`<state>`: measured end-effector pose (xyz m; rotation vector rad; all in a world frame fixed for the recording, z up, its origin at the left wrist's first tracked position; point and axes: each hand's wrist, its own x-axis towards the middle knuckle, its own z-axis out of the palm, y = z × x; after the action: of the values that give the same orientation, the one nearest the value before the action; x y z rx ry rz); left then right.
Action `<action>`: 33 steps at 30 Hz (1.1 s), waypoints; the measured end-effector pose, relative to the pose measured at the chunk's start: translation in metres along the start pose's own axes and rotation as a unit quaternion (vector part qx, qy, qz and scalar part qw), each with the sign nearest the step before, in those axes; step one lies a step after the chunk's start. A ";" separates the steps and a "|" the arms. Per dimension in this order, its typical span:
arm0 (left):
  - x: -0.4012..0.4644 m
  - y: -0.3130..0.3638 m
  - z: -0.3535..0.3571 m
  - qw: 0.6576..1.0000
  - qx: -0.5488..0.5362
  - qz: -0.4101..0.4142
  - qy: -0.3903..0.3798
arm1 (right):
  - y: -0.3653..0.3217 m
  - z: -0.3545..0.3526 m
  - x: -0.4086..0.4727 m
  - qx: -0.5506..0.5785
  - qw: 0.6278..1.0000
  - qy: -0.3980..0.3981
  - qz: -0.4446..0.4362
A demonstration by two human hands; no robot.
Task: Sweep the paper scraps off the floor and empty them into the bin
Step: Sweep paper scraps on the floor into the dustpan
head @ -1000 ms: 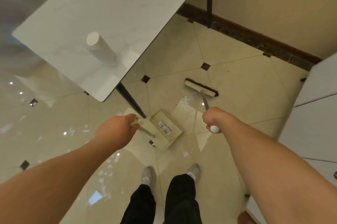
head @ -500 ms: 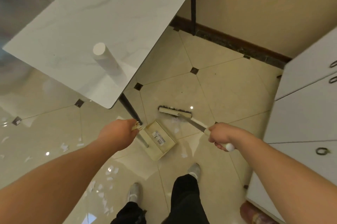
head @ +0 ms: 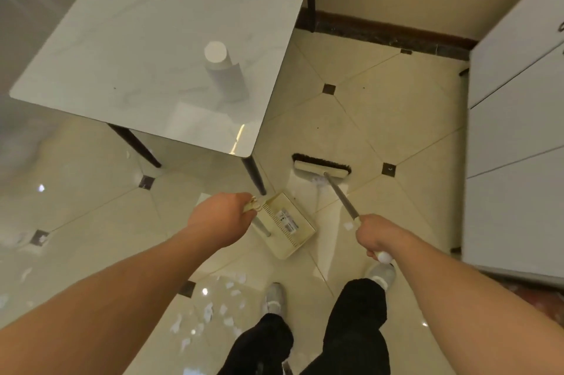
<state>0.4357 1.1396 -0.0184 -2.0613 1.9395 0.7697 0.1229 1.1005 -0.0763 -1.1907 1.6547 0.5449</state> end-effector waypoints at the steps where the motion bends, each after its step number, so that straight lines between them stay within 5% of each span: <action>1: -0.004 -0.008 -0.001 1.000 -0.001 0.001 -0.005 | 0.001 0.009 -0.010 0.001 1.000 -0.002 0.006; 14: -0.011 -0.044 0.020 0.999 0.027 0.028 -0.025 | 0.020 0.045 -0.044 0.116 0.992 0.033 0.033; 23: -0.011 -0.042 0.033 0.998 0.025 0.019 -0.047 | 0.043 0.065 -0.093 0.130 0.989 -0.059 0.033; 33: -0.018 0.009 0.044 0.989 0.082 0.101 -0.076 | 0.121 0.048 -0.124 0.341 0.935 0.042 0.086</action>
<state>0.4169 1.1755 -0.0452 -1.6816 2.0705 0.7543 0.0409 1.2448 -0.0070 -0.5642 1.8170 -0.0030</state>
